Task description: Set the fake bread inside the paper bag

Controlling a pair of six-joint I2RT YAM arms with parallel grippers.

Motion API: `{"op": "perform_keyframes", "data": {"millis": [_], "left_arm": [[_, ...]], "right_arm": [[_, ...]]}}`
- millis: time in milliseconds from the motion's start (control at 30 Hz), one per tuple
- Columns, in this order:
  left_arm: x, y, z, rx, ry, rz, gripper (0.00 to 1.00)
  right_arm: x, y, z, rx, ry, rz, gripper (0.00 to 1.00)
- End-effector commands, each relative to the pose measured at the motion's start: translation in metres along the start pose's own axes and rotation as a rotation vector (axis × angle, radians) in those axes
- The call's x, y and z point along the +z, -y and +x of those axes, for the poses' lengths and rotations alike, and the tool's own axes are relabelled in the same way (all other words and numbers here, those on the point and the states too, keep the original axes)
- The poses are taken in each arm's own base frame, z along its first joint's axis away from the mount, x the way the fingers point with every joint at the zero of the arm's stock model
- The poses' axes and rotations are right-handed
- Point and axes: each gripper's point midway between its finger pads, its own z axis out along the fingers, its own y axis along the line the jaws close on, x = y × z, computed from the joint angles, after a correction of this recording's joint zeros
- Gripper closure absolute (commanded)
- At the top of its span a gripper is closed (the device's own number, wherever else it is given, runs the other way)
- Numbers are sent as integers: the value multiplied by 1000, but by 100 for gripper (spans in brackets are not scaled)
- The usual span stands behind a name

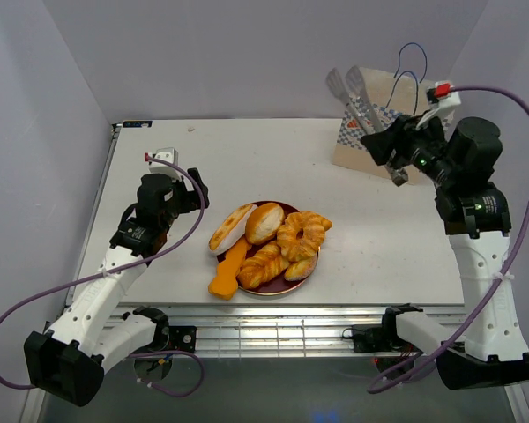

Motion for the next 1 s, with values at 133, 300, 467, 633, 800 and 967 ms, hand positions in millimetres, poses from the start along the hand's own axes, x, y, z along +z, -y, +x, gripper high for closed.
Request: {"op": "perform_keyframes", "data": {"millis": [133, 300, 467, 633, 800, 967], "left_arm": [[-12, -13, -28, -21, 100, -81, 2], [-10, -13, -26, -21, 95, -83, 2], [-9, -13, -25, -19, 88, -82, 2], [-9, -12, -25, -17, 87, -79, 2], [-8, -12, -23, -13, 80, -75, 2], [-7, -10, -23, -7, 78, -68, 2]], "right_arm": [[-13, -45, 106, -72, -273, -189, 46], [-35, -35, 193, -63, -487, -126, 46], [-60, -28, 215, -12, -483, -62, 45], [-79, -11, 236, 64, -527, 70, 45], [-89, -14, 258, 143, -606, 82, 45], [-95, -17, 269, 180, -623, 76, 45]]}}
